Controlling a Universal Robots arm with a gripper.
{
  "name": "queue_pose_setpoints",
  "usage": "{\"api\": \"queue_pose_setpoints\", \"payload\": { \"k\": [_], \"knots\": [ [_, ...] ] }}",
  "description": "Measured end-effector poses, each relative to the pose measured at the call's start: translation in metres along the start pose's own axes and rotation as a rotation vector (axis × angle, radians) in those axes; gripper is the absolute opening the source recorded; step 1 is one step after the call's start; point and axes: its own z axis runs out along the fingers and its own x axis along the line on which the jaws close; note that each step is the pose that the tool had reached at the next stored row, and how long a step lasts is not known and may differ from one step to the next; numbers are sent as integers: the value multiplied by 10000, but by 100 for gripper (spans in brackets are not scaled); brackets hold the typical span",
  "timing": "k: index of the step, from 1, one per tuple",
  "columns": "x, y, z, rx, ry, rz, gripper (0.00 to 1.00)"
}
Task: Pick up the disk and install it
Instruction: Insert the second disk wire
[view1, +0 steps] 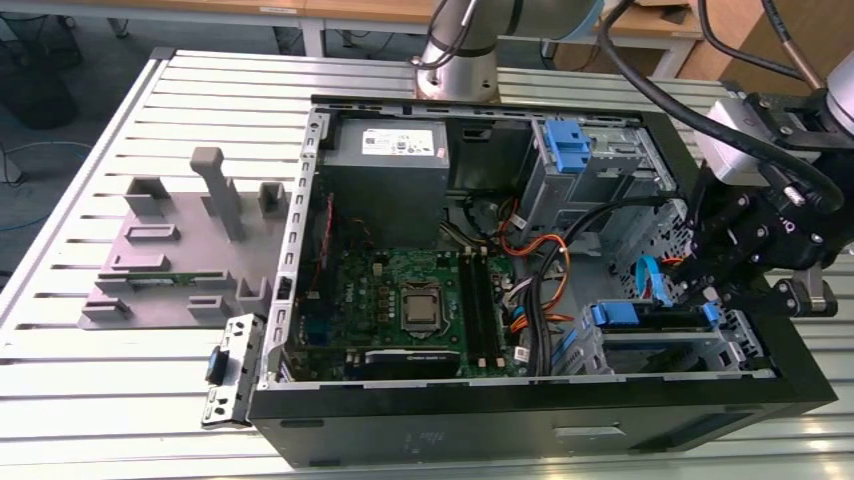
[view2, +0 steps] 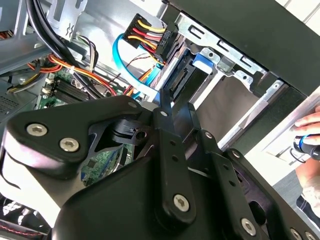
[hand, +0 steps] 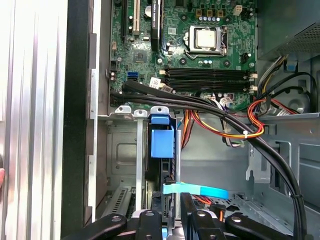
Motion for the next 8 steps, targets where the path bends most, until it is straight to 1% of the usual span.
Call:
{"api": "queue_pose_setpoints", "payload": {
  "k": [8],
  "knots": [
    [-3,2,-69,0,-3,-1,29]
  ]
}}
